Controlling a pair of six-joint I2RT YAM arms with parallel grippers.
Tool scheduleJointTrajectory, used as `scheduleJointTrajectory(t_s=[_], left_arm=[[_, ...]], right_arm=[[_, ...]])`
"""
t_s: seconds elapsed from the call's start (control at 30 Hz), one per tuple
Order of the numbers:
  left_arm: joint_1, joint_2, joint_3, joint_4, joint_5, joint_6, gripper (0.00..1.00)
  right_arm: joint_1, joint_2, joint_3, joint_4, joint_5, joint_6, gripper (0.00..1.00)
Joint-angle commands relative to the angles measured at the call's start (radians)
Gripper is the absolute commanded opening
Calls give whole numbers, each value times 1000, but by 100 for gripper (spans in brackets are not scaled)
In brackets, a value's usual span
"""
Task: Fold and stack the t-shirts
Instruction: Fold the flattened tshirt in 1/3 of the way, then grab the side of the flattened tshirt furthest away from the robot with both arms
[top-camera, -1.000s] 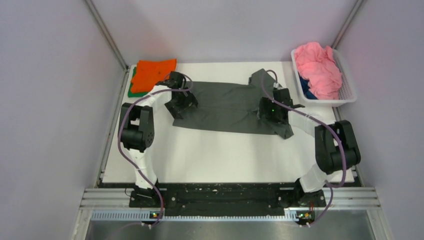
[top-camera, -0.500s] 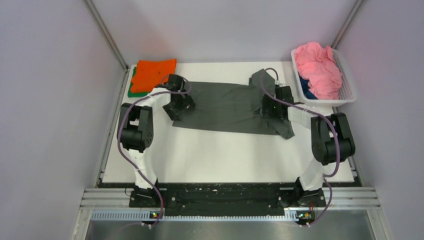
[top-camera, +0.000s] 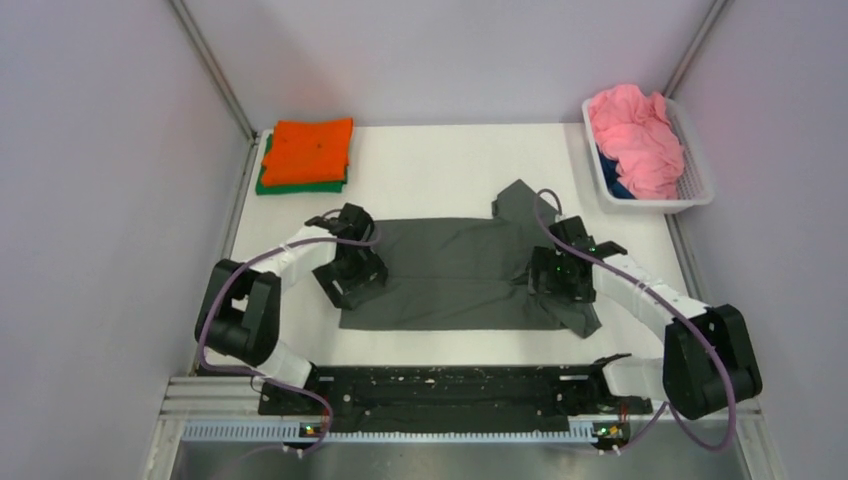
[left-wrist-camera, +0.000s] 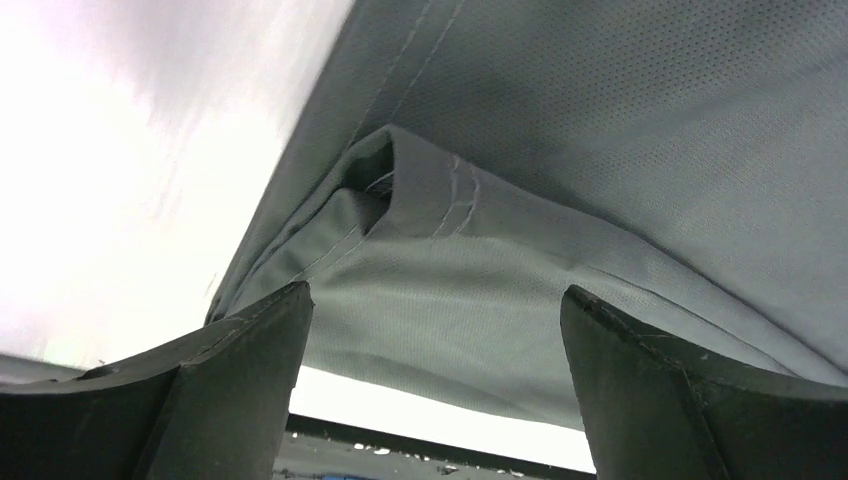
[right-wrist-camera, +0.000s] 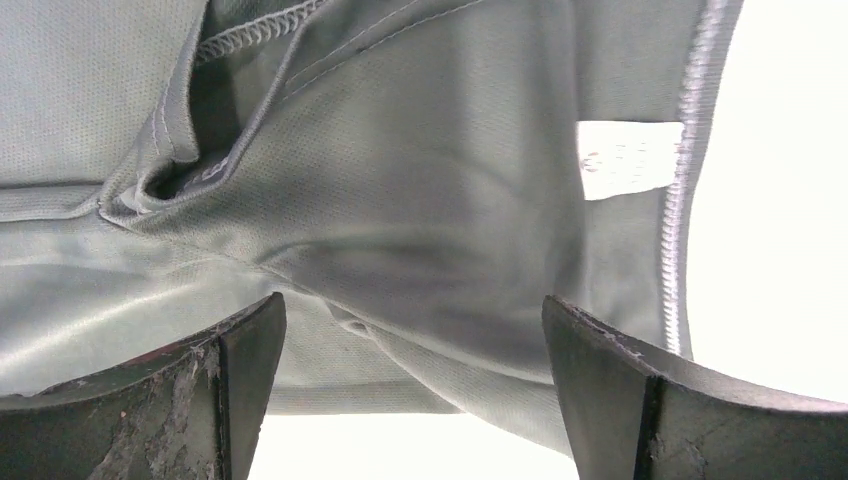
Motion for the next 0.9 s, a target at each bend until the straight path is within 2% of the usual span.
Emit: scheduleJointTrajectory(t_s=[0.0,0.2,0.4,0.5,0.63,0.87], left_arm=[[1,-77,109,-121,-107,-46,99],[16,-21,328,-89,-205,46,99],[100,211,545,-49,-303,102,97],[135,346,652,-63,-330,130,90],[153,470,760,-114,-332,140,81],[164,571,793,-128,-306,96,62]], right_arm=[[0,-76,79,-25,115,-30,98],[-2,-16,248,127,127,-127,99],[-68,152,383,270,65,-116,99],[-120,260,481,319,6,-108,99],[-130,387,610,350,-5,-157,99],[-132,599,816,348,-8,-219,98]])
